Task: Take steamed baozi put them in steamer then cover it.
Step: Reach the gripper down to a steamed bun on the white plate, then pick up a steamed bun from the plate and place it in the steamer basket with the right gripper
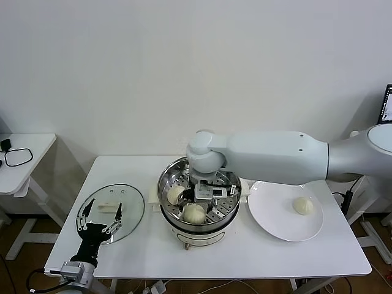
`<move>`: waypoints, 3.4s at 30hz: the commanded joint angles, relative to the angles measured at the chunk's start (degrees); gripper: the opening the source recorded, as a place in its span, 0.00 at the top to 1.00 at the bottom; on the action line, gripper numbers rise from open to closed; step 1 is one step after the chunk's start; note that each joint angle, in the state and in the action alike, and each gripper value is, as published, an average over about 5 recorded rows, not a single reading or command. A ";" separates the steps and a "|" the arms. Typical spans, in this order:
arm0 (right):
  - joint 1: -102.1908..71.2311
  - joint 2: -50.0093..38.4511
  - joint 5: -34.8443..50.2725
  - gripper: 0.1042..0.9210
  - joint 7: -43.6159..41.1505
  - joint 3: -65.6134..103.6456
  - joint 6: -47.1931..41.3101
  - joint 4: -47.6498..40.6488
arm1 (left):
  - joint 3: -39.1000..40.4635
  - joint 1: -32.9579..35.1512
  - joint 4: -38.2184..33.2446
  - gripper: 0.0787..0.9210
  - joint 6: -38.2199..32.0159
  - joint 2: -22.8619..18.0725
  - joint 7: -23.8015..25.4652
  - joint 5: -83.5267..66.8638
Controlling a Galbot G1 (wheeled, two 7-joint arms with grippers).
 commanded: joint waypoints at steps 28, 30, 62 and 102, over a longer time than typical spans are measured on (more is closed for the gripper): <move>-38.79 -35.69 -9.66 0.12 -9.33 44.05 -29.26 -21.91 | 4.53 2.16 -3.68 0.12 -0.41 -0.21 -0.93 2.31; -40.07 -34.43 -11.36 0.12 -8.64 46.29 -28.68 -23.72 | 4.64 2.20 -3.79 0.12 -0.43 -0.28 -0.95 2.38; -44.20 -22.42 -20.89 0.12 -3.22 53.36 -25.13 -36.79 | 4.94 1.53 -2.47 0.12 -0.53 -0.36 -1.13 2.94; -30.83 -35.26 -0.09 0.27 -5.78 36.88 -31.12 -19.15 | 5.53 1.05 -2.32 0.12 -0.44 -0.28 -1.27 3.00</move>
